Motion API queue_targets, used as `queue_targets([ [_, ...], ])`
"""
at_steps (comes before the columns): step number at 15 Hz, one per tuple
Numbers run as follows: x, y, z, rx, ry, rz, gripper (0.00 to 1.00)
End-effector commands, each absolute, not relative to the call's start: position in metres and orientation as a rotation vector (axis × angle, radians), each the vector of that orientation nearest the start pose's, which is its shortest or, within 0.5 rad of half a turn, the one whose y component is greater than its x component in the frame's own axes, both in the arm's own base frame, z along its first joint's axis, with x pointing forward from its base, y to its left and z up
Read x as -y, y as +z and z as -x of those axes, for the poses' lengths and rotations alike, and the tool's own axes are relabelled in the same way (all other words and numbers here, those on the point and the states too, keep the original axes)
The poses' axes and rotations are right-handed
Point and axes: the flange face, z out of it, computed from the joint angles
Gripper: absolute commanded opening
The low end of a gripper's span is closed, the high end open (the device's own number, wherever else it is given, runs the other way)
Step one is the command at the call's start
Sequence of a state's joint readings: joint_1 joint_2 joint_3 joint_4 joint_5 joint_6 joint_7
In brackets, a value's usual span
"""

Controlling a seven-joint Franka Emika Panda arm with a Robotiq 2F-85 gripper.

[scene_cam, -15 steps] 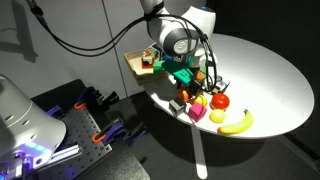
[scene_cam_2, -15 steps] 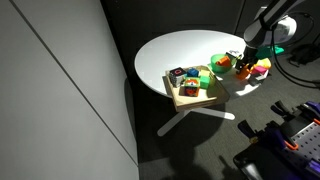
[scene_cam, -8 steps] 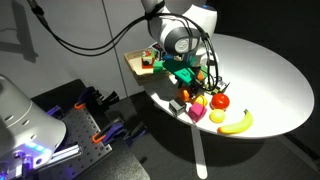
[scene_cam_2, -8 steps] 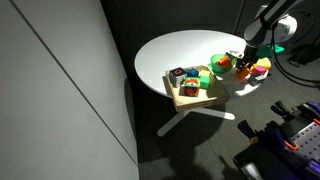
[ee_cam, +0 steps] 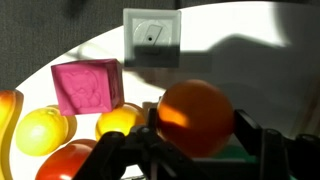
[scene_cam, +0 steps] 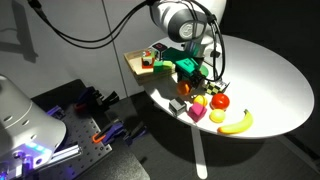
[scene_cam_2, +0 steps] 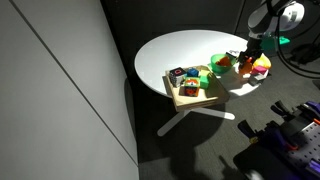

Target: Put the toy orange in the bowl

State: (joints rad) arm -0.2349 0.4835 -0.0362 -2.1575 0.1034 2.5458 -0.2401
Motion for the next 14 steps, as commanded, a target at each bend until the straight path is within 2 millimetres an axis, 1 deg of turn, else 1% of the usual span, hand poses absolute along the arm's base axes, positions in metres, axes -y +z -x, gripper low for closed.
queue_targets([
  [1, 0.152, 0.192, -0.534, -0.187, 0.140, 3.022, 0.51],
  [4, 0.150, 0.206, -0.540, -0.210, 0.088, 3.002, 0.51],
  [6, 0.147, 0.213, -0.548, -0.232, 0.035, 2.989, 0.51],
  [11, 0.135, 0.222, -0.569, -0.256, -0.078, 2.963, 0.51],
  [14, 0.126, 0.223, -0.582, -0.262, -0.138, 2.963, 0.51],
])
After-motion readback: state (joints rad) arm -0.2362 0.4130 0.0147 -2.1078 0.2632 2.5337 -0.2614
